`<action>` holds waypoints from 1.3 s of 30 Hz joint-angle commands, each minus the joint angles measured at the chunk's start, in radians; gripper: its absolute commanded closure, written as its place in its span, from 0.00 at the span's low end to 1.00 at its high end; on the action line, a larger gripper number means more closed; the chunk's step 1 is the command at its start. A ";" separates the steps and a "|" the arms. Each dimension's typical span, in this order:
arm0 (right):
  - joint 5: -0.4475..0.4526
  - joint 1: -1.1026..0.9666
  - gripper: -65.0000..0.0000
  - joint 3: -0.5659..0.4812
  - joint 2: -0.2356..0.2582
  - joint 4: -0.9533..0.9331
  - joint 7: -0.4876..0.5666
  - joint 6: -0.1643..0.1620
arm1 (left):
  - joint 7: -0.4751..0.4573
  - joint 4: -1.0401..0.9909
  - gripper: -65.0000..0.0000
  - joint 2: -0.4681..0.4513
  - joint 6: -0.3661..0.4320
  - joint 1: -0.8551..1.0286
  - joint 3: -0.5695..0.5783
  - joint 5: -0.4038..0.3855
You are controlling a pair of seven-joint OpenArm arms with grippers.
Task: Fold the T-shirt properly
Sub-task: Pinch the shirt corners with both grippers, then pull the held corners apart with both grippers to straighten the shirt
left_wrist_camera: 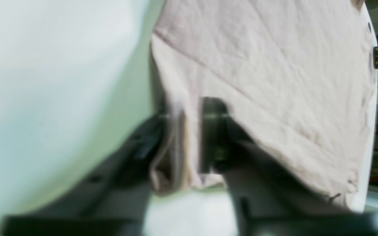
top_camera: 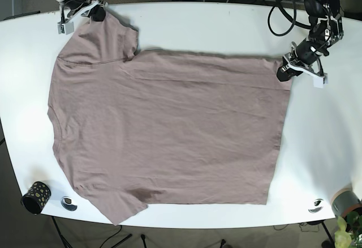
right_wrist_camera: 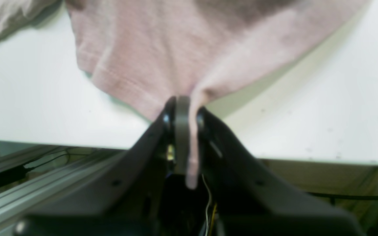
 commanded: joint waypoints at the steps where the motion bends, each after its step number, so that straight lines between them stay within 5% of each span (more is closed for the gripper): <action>1: 0.012 0.001 1.00 0.007 0.011 0.019 0.009 0.002 | -0.010 0.017 1.00 -0.012 -0.007 -0.006 -0.005 -0.016; 11: 0.011 0.018 1.00 0.024 0.005 0.061 0.015 0.002 | -0.008 0.147 1.00 -0.016 -0.009 0.051 -0.010 -0.019; 21: 0.014 -0.028 1.00 0.072 -0.059 0.153 0.017 0.002 | -0.008 0.350 1.00 -0.057 -0.011 0.206 -0.016 -0.020; 39: 0.107 -0.151 1.00 0.067 -0.032 0.228 0.018 0.002 | 0.076 0.459 1.00 -0.055 -0.213 0.351 -0.298 -0.020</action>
